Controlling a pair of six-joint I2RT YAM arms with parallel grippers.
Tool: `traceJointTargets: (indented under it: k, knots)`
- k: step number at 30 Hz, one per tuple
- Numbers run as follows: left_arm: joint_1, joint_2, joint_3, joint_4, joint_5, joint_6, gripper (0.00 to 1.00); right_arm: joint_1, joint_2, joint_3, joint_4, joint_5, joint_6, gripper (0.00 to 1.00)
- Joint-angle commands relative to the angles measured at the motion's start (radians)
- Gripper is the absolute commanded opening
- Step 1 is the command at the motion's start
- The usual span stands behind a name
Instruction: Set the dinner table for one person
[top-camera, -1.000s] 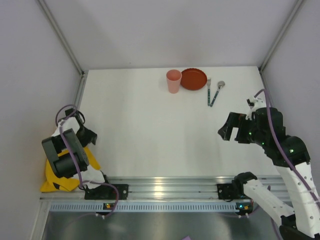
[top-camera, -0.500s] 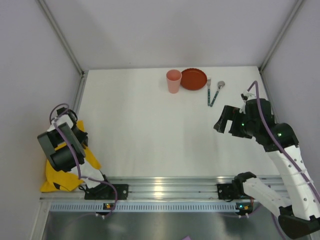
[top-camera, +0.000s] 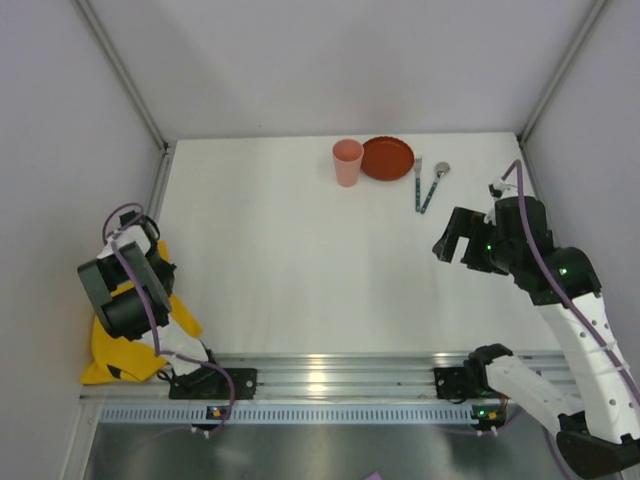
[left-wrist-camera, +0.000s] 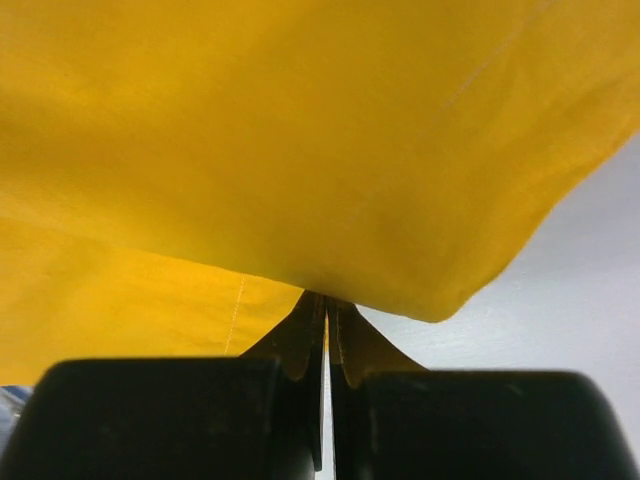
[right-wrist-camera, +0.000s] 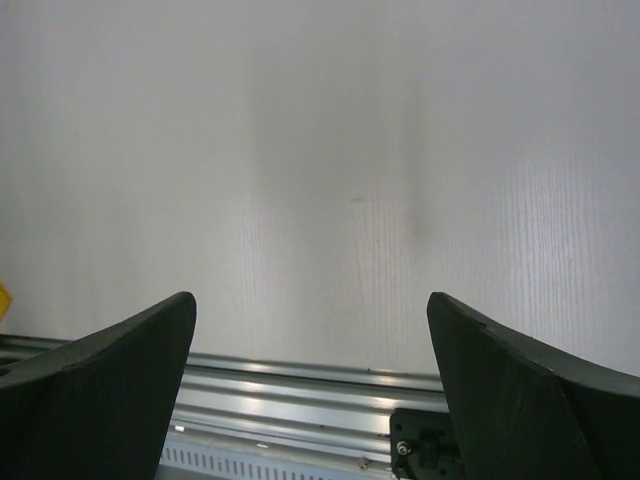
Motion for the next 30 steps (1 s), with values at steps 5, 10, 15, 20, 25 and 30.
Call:
traceJointTargets:
  k: [5,10,15,20,25,30]
  knots:
    - [-0.491,0.006,0.016,-0.015,-0.076,-0.188,0.00,0.013,-0.075,0.024,0.000,0.167,-0.027,1.00]
    - [-0.880,0.117,0.225,-0.101,-0.061,-0.370,0.00,0.010,-0.124,-0.002,-0.011,0.216,-0.059,1.00]
    - [-1.184,0.303,0.596,-0.166,0.032,-0.410,0.03,0.010,-0.155,-0.039,-0.014,0.254,-0.062,1.00]
    - [-1.325,0.461,0.979,-0.234,0.135,-0.374,0.98,0.010,-0.155,-0.064,-0.002,0.259,-0.053,1.00]
    - [-1.327,0.366,1.026,-0.238,0.179,-0.380,0.98,0.012,-0.118,-0.064,0.064,0.184,-0.048,1.00]
    - [-1.294,0.149,0.927,-0.299,0.003,-0.354,0.98,0.010,0.004,-0.134,0.301,-0.263,-0.068,1.00]
